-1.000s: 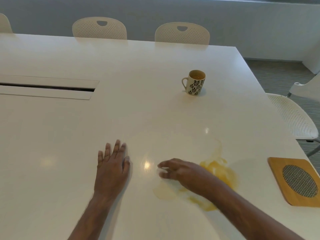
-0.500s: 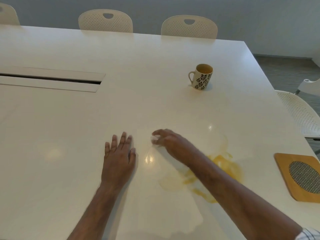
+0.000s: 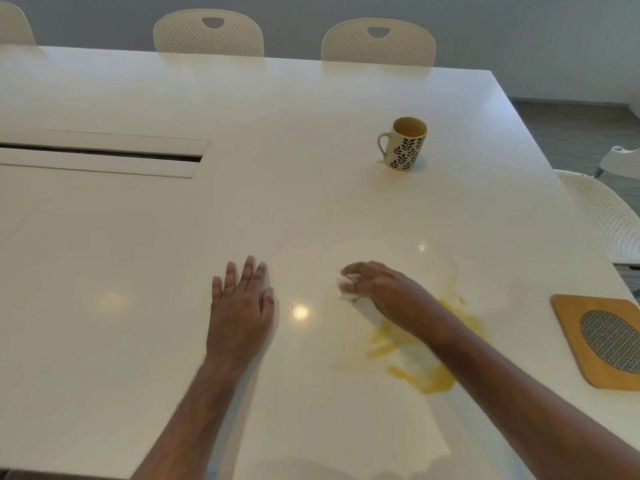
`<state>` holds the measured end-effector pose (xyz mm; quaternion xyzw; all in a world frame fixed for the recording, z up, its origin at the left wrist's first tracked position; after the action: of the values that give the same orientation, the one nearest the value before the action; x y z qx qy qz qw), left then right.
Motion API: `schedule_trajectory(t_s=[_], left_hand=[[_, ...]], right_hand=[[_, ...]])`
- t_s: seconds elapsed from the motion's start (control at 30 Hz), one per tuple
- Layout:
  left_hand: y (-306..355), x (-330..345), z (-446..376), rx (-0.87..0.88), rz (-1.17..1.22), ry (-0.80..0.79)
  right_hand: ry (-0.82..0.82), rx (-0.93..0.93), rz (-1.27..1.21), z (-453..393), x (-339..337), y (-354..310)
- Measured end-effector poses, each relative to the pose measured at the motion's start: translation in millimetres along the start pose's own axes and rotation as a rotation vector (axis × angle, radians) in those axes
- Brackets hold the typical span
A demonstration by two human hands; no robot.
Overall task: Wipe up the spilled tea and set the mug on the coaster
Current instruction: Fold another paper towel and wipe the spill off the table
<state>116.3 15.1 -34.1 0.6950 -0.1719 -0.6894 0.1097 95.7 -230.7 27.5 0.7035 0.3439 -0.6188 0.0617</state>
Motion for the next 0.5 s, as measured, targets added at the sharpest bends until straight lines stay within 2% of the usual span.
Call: schedule_trajectory(t_s=[0.1, 0.2, 0.37, 0.43, 0.5], left_hand=[[-1, 1, -1, 0.001, -0.004, 0.002], [-2, 2, -1, 0.006, -0.014, 0.001], [-3, 3, -1, 0.008, -0.005, 0.006], [-3, 3, -1, 0.007, -0.001, 0.008], [-3, 2, -1, 0.005, 0.008, 0.013]], right_hand=[[0.014, 0.051, -0.066, -15, 10, -21], [-0.064, 0.058, -0.142, -4, 31, -49], [-0.255, -0.174, -0.123, 56, 45, -88], [-0.222, -0.268, -0.029, 78, 40, -81], [-0.163, -0.252, -0.002, 88, 31, -67]])
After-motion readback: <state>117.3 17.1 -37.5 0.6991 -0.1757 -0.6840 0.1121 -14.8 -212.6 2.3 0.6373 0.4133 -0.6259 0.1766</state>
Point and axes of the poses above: each hand's wrist, its own z-axis away from the middle knuckle, its own x-axis out of the palm, y = z × x, the point moved 8 cm from there along -z, towards the middle knuckle, and after that the axes turned 3 degrees about z, right-handed, at the moved point
